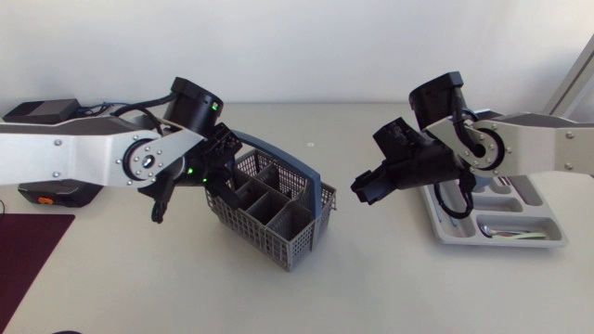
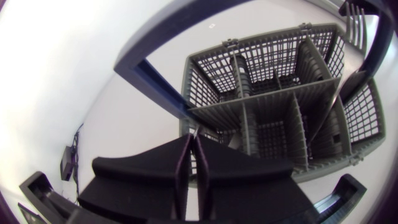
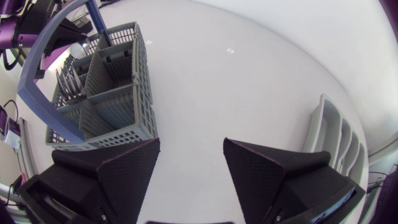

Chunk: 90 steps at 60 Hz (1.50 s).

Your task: Unload the cutlery basket into the drawer organizer.

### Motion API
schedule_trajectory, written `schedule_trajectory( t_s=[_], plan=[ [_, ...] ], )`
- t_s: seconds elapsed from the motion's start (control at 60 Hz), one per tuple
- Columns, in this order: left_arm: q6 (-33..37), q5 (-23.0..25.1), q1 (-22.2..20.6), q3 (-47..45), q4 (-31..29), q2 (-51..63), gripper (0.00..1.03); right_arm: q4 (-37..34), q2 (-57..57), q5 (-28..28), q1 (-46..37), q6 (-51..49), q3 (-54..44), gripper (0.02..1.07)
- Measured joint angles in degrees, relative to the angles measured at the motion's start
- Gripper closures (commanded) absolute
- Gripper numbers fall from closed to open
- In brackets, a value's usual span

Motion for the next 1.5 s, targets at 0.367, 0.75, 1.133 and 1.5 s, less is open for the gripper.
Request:
schedule_trajectory(
  t_s=[0.367,0.75,1.133,1.5],
  plan=[
    [1.9,-1.3,-0.6,-3.4,6.0,-15.1,1.00,0.0,-3.9,0.2,0.0,0.0,-2.1,0.33],
    [-10.4,13.8,-0.4,4.5,-6.1,-22.8,1.00,-3.0,-19.1,-2.6,0.9,-0.4,-3.6,0.33],
    [-22.9,29.4,-1.9,15.2,-14.5,-12.0,1.00,-7.0,-24.4,-3.9,10.6,0.5,-0.2,0.33],
    [-28.1,38.8,-1.9,19.4,-18.0,-5.4,1.00,-7.5,-19.1,-2.7,17.5,1.5,5.2,0.33]
  ],
)
